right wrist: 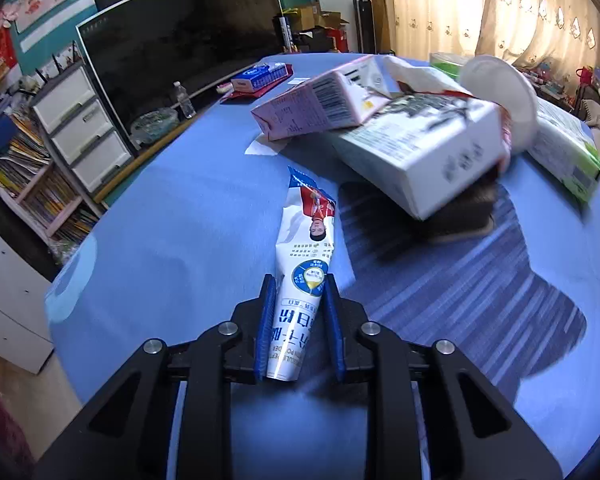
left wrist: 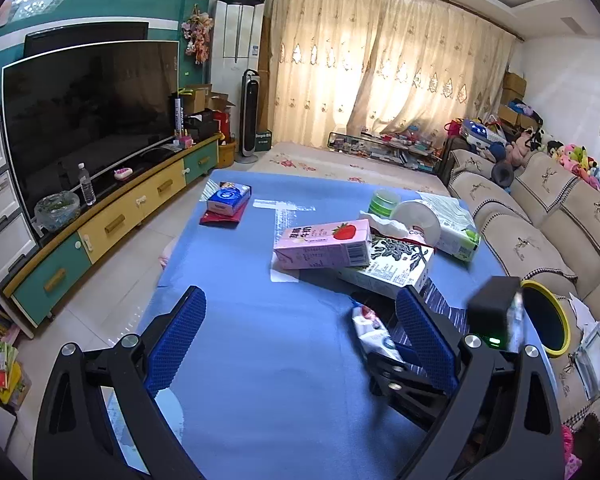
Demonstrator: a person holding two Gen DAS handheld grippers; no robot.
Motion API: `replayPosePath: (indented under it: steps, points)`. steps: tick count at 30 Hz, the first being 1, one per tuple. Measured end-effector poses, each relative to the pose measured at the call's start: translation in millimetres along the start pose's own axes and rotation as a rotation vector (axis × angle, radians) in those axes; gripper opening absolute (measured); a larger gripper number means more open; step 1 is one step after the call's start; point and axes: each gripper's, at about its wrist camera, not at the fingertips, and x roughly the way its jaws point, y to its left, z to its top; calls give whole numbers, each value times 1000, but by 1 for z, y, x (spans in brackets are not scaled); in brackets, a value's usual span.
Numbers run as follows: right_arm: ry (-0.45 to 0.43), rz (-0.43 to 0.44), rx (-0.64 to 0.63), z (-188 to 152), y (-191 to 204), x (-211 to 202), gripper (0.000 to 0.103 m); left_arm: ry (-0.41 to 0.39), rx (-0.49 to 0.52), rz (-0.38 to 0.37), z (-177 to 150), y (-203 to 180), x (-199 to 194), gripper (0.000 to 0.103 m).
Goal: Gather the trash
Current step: 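Return the right gripper to the table and grasp the toothpaste tube, then carry the toothpaste tube with the right gripper into the bin and release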
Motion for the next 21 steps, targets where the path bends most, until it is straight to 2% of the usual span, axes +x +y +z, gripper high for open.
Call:
replayPosePath:
  steps: [7,13,21]
  points:
    - [-55,-15,74,-25,-37,-47,23,21,28,-33,-2,-23,15,94]
    - [-122,-110,168,-41,-88,-91,22,31,60,-67,-3,-46,25,94]
    - [-224,-263,353,-66,-182,-151,21,51,94,-91,-2,-73,38,94]
